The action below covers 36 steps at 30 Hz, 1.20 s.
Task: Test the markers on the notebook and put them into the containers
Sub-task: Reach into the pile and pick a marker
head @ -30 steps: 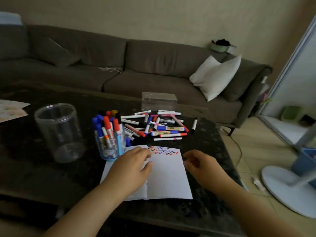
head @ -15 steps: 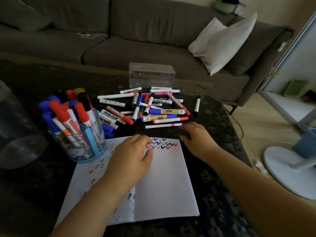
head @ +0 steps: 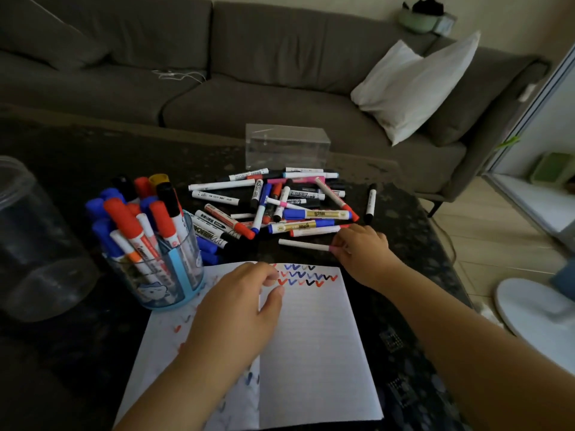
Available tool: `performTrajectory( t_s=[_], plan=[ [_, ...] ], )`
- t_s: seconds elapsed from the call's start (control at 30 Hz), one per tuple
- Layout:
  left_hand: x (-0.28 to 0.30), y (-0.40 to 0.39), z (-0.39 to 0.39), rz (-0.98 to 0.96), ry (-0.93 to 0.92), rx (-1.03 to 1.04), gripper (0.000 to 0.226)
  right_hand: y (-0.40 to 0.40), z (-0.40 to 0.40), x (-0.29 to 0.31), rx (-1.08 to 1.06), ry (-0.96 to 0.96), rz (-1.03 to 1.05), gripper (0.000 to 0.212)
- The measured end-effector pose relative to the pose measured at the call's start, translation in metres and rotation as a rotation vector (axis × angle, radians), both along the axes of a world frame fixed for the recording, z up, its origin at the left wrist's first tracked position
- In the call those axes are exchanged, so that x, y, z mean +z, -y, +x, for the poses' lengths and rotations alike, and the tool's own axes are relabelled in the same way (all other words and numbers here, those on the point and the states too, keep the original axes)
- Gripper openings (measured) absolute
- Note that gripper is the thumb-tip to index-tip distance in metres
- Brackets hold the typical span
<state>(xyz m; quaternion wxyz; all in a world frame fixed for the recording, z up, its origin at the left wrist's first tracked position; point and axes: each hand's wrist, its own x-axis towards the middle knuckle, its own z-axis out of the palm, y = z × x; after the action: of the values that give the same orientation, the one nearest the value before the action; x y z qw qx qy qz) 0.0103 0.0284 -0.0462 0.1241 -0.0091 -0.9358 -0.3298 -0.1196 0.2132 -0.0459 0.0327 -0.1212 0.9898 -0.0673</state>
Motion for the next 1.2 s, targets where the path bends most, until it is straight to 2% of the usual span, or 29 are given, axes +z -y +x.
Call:
performTrajectory(
  t_s=[0.13, 0.23, 0.3, 0.4, 0.43, 0.57, 0.67, 0.83, 0.9, 0.97, 1.13, 1.2],
  plan=[
    [0.007, 0.0, 0.005, 0.085, -0.007, -0.006, 0.018, -0.005, 0.036, 0.03, -0.016, -0.061, -0.383, 0.004],
    [0.012, -0.001, 0.009, 0.183, 0.014, -0.013, 0.012, -0.002, 0.064, 0.046, -0.094, -0.112, -0.718, 0.003],
    [0.017, -0.003, 0.012, 0.296, 0.056, -0.003, 0.009, 0.005, 0.08, 0.052, -0.136, -0.005, -0.934, 0.009],
    [0.023, -0.004, 0.013, 0.45, 0.161, -0.016, 0.01, 0.019, 0.102, 0.053, -0.147, 0.273, -1.246, 0.021],
    [0.024, -0.004, 0.012, 0.502, 0.195, -0.032, 0.011, 0.024, 0.109, 0.052, -0.14, 0.358, -1.304, 0.023],
    [0.024, -0.006, 0.011, 0.715, 0.311, -0.057, 0.021, 0.04, 0.13, 0.04, -0.155, 0.627, -1.327, 0.031],
    [0.024, -0.006, 0.012, 0.956, 0.417, -0.108, 0.029, 0.048, 0.138, 0.039, -0.185, 0.86, -1.481, 0.031],
    [0.03, -0.001, 0.012, 1.415, 0.496, -0.24, 0.024, 0.052, 0.144, 0.042, -0.175, 0.983, -1.67, 0.026],
    [0.031, -0.002, 0.012, 1.494, 0.482, -0.226, 0.022, 0.054, 0.145, 0.043, -0.16, 0.968, -1.663, 0.025],
    [0.029, -0.005, 0.011, 1.439, 0.456, -0.175, 0.023, 0.056, 0.146, 0.042, -0.147, 0.885, -1.555, 0.028],
    [0.023, -0.002, 0.003, 1.442, 0.358, 0.034, 0.017, 0.055, 0.153, 0.019, -0.135, 0.459, -0.999, 0.03],
    [0.02, 0.001, 0.0, 1.404, 0.307, 0.08, 0.014, 0.049, 0.153, 0.012, -0.153, 0.371, -0.909, 0.028]
  ],
)
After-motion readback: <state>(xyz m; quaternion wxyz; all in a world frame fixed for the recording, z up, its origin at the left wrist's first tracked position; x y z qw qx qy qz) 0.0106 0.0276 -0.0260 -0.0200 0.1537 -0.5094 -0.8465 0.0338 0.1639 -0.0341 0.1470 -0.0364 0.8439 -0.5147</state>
